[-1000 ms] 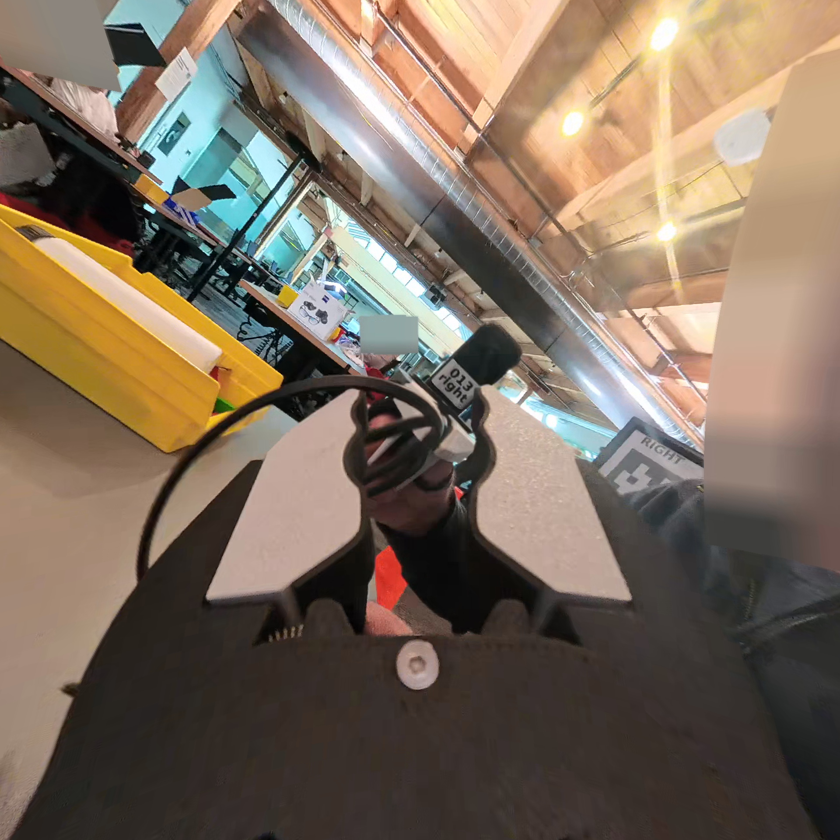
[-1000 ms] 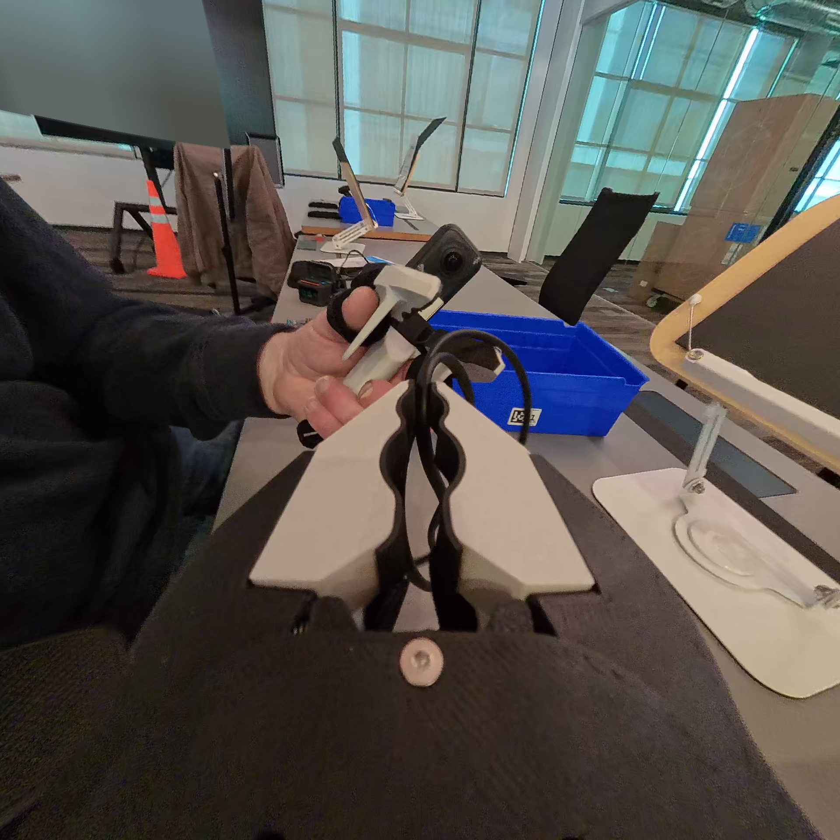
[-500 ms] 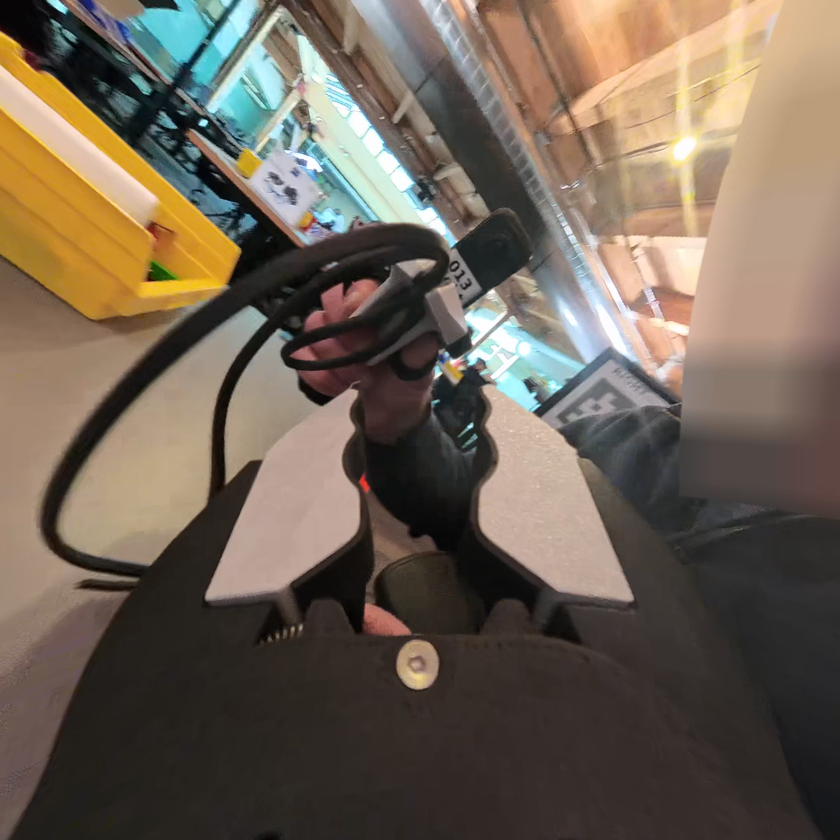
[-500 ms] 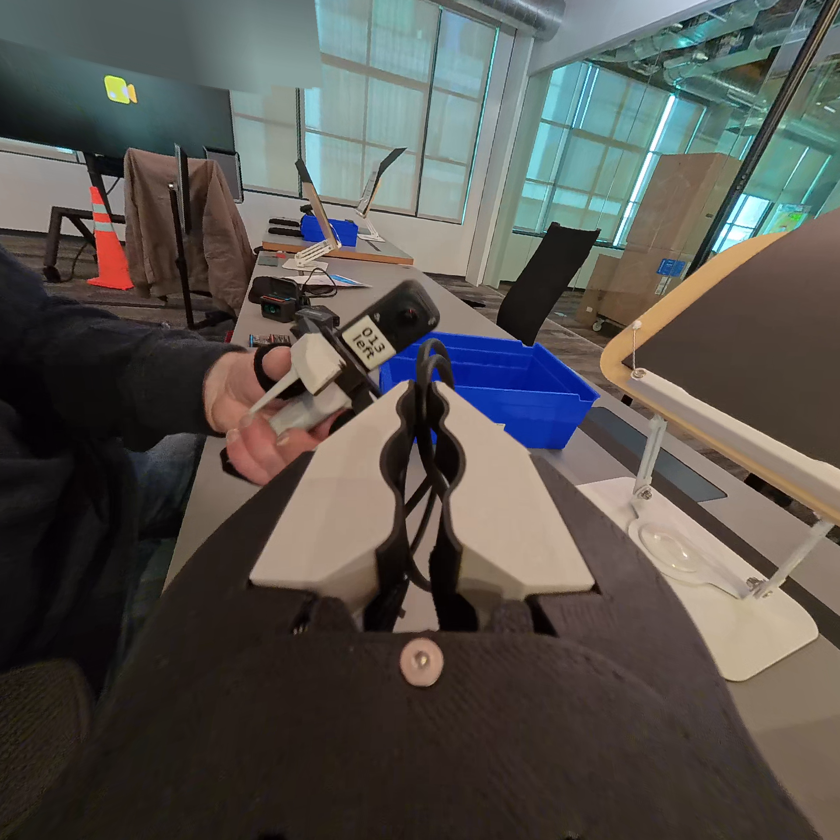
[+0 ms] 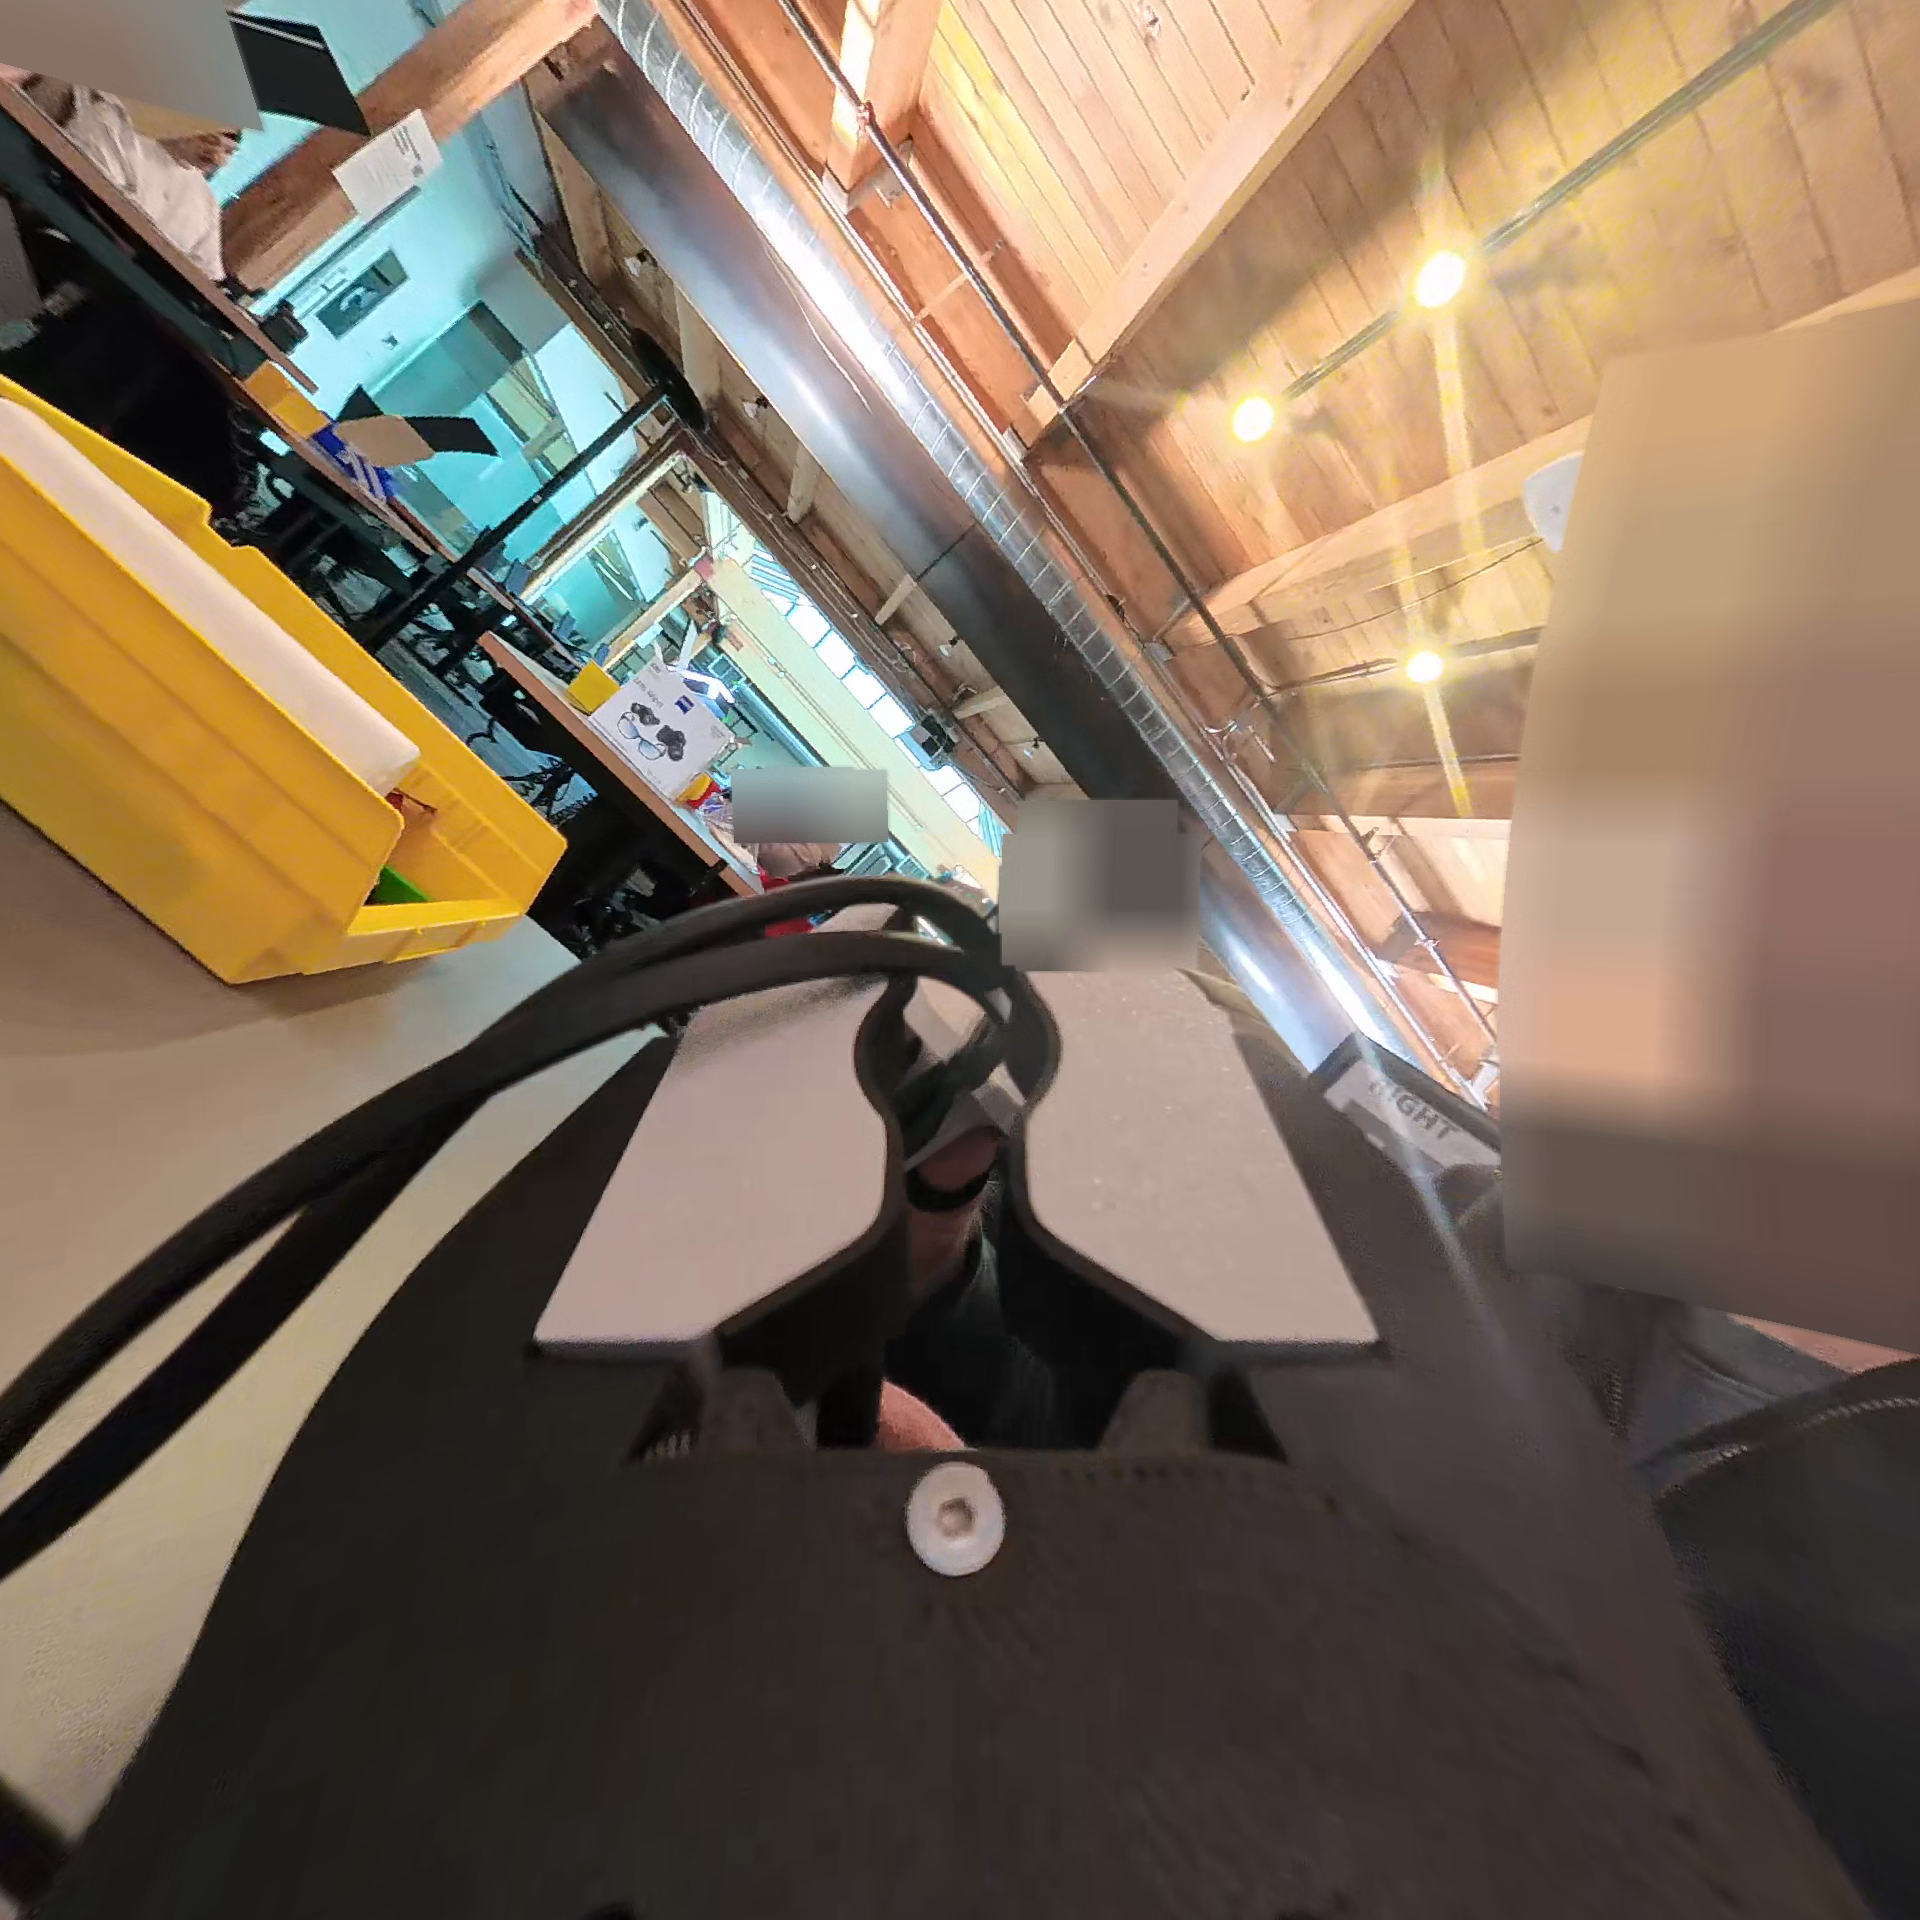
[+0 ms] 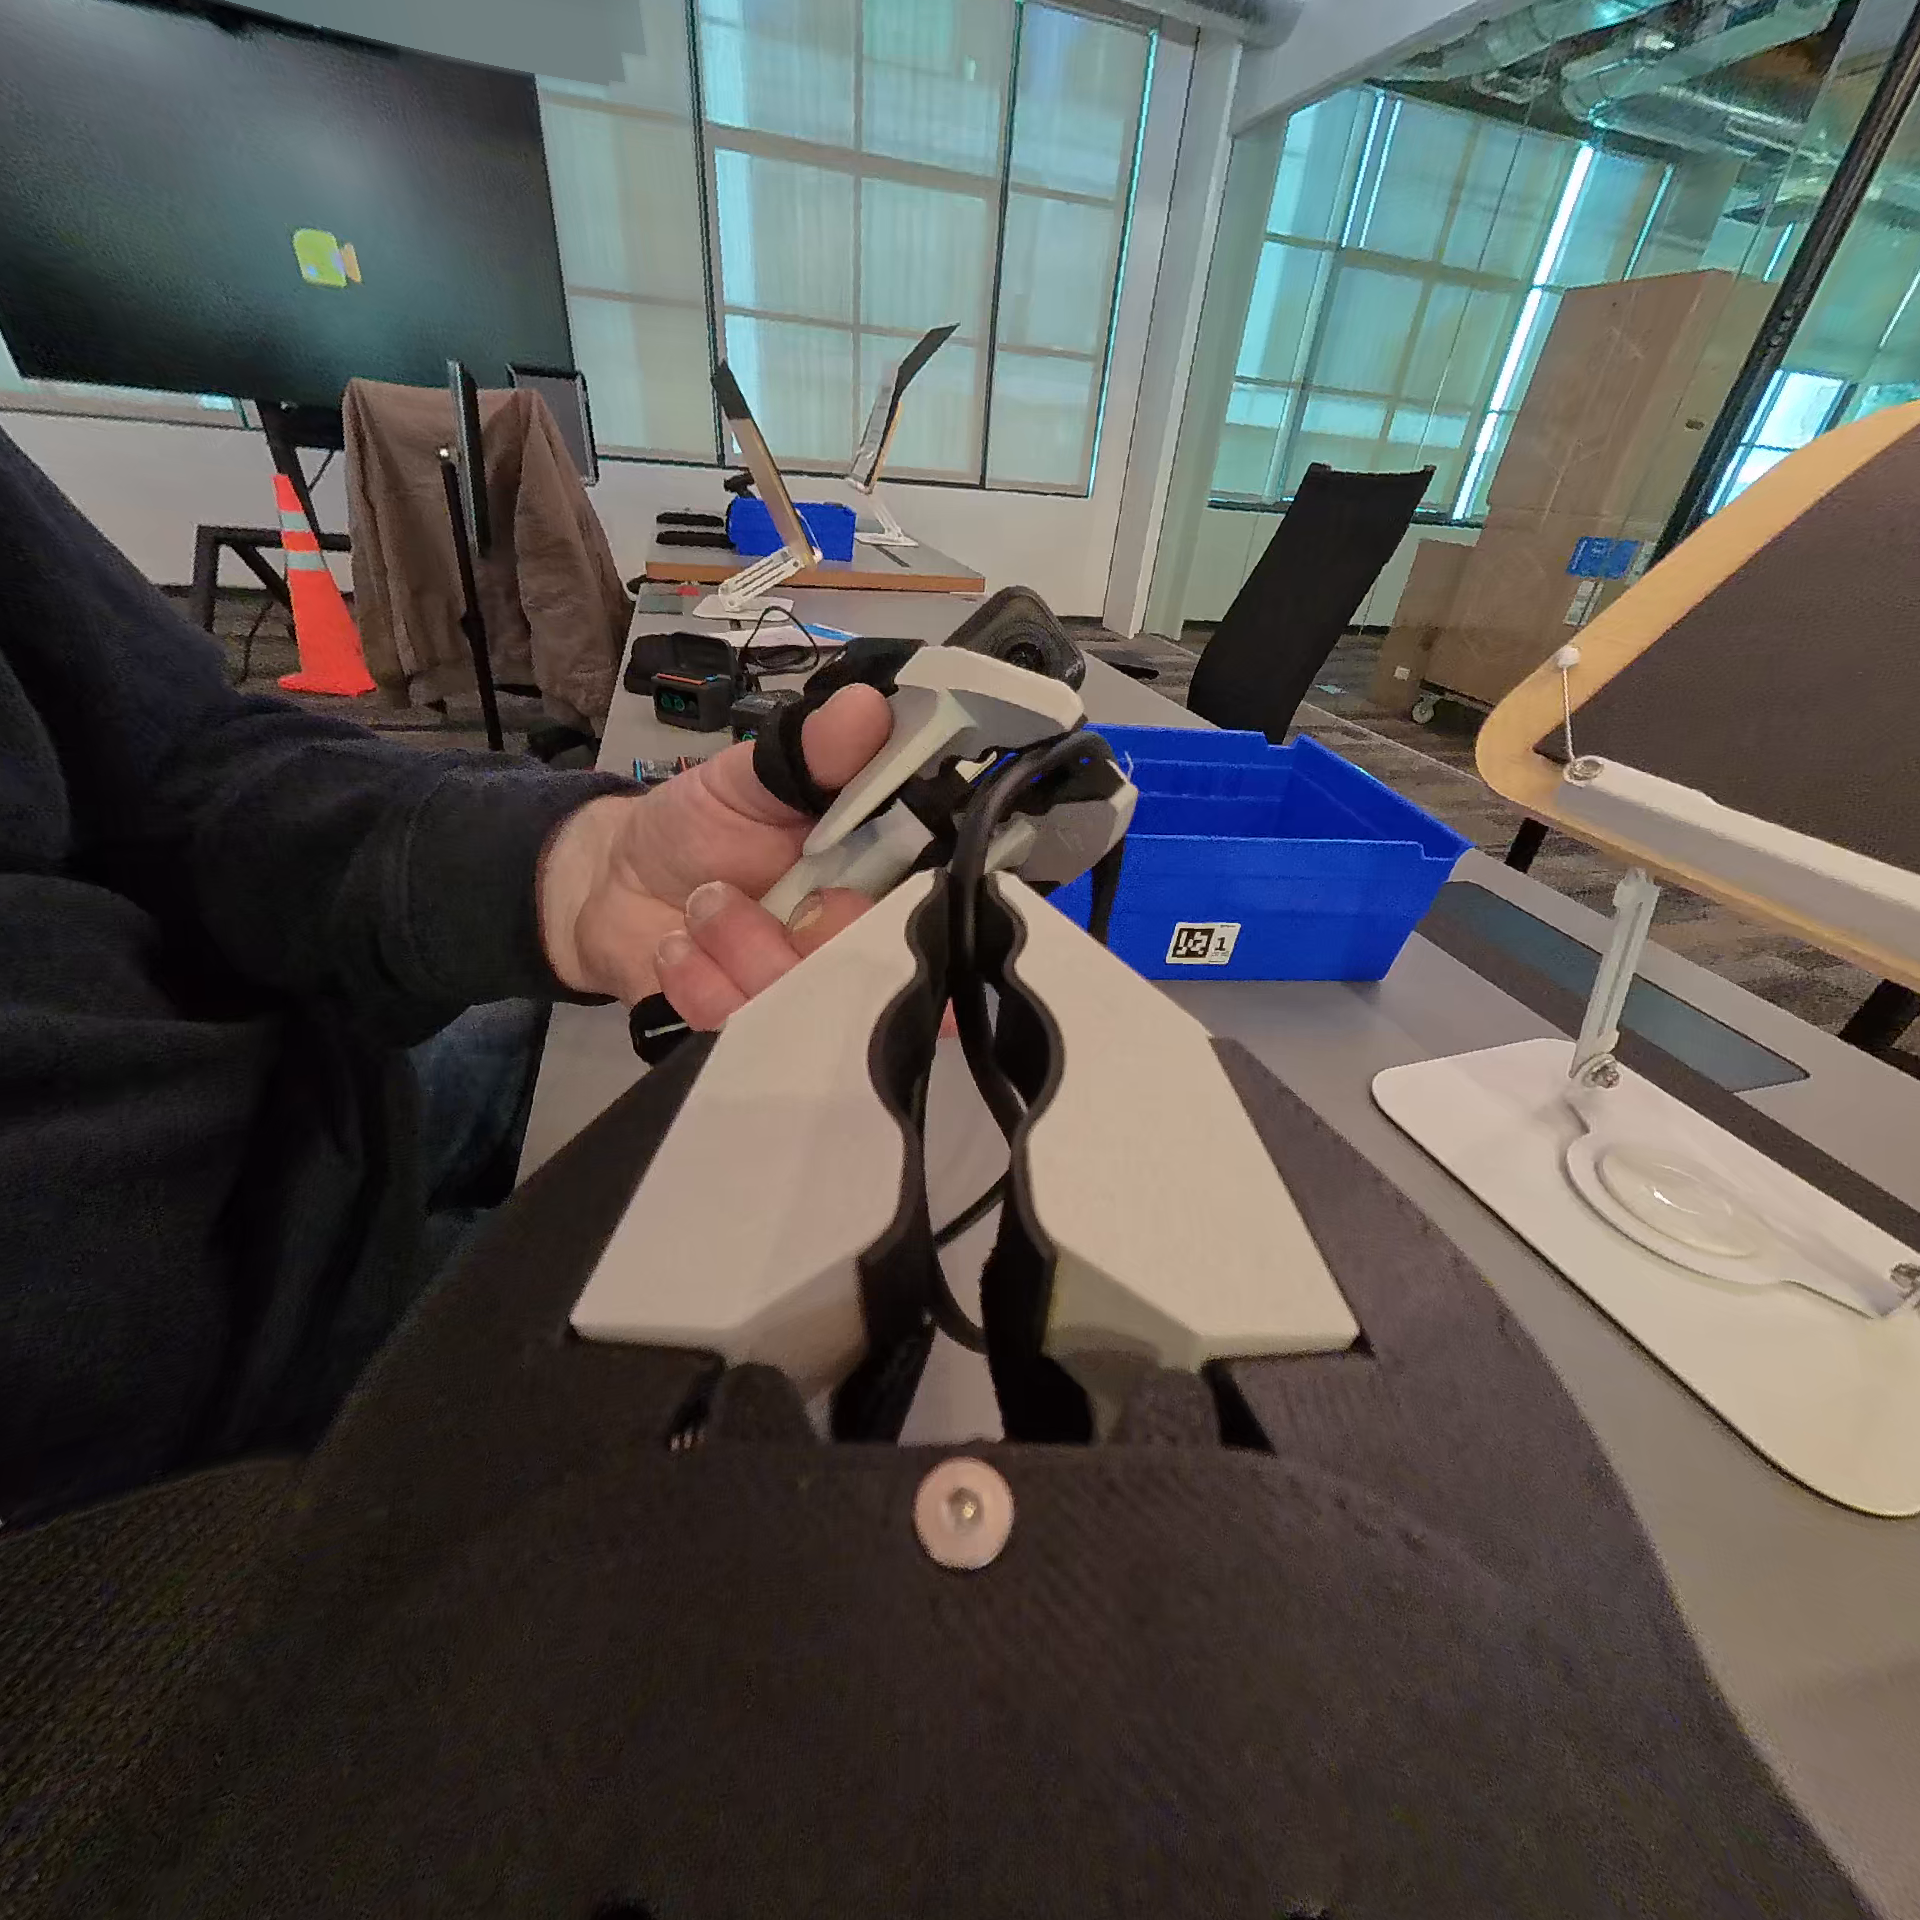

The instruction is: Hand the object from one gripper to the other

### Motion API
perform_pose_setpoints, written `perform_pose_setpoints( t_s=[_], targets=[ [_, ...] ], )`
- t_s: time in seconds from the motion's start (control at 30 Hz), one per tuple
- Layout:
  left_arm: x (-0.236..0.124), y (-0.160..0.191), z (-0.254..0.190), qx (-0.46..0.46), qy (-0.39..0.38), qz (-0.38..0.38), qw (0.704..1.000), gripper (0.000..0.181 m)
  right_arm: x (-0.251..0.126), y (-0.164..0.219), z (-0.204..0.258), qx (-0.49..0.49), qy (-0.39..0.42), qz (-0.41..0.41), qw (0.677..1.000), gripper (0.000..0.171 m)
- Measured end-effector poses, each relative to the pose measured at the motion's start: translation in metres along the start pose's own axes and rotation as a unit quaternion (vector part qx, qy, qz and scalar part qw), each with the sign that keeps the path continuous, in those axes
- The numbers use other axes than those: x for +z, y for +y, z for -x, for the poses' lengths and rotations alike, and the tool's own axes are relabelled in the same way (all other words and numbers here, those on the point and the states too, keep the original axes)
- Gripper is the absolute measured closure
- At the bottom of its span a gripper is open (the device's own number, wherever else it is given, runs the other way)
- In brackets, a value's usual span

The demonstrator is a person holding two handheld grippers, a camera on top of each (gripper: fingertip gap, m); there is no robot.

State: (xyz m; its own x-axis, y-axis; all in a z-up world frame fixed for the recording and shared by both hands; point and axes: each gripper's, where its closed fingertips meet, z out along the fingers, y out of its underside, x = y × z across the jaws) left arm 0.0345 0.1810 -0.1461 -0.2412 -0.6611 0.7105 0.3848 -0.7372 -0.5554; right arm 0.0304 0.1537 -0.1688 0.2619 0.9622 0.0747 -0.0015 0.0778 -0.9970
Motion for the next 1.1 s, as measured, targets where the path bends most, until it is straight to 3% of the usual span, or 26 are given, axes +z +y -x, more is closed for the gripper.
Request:
perform_pose_setpoints(
  t_s=[0.2,0.33,0.37,0.4,0.43,0.53,0.73,0.87,0.97,1.1],
  targets=[
    [0.003,0.002,0.0,0.058,-0.031,0.021,0.998,0.176,-0.003,0.009,-0.002,0.028,0.003,-0.004,1.0,0.17],
    [0.003,0.007,0.005,0.145,-0.078,0.073,0.984,0.177,-0.004,0.022,-0.003,0.069,-0.009,0.017,0.997,0.17],
    [0.003,0.01,0.008,0.168,-0.098,0.093,0.976,0.177,-0.006,0.025,-0.006,0.077,-0.009,0.027,0.997,0.158],
    [0.002,0.012,0.011,0.195,-0.117,0.116,0.967,0.178,-0.01,0.026,-0.012,0.081,-0.001,0.032,0.996,0.143],
    [0.001,0.015,0.013,0.224,-0.132,0.139,0.956,0.178,-0.015,0.022,-0.018,0.082,0.008,0.033,0.996,0.138],
    [-0.002,0.022,0.021,0.317,-0.179,0.215,0.906,0.178,-0.026,-0.005,-0.029,0.068,0.011,0.029,0.997,0.136],
    [0.0,0.03,0.034,0.439,-0.224,0.319,0.809,0.177,0.013,-0.021,-0.016,0.048,-0.054,0.124,0.99,0.136],
    [0.001,0.035,0.041,0.491,-0.244,0.358,0.756,0.177,0.035,-0.014,-0.016,0.035,-0.051,0.152,0.986,0.153],
    [-0.002,0.038,0.046,0.512,-0.257,0.374,0.729,0.177,0.038,-0.011,-0.017,0.032,-0.051,0.156,0.986,0.166],
    [-0.004,0.037,0.05,0.514,-0.264,0.373,0.726,0.177,0.039,-0.009,-0.018,0.027,-0.046,0.156,0.986,0.17]
  ],
)
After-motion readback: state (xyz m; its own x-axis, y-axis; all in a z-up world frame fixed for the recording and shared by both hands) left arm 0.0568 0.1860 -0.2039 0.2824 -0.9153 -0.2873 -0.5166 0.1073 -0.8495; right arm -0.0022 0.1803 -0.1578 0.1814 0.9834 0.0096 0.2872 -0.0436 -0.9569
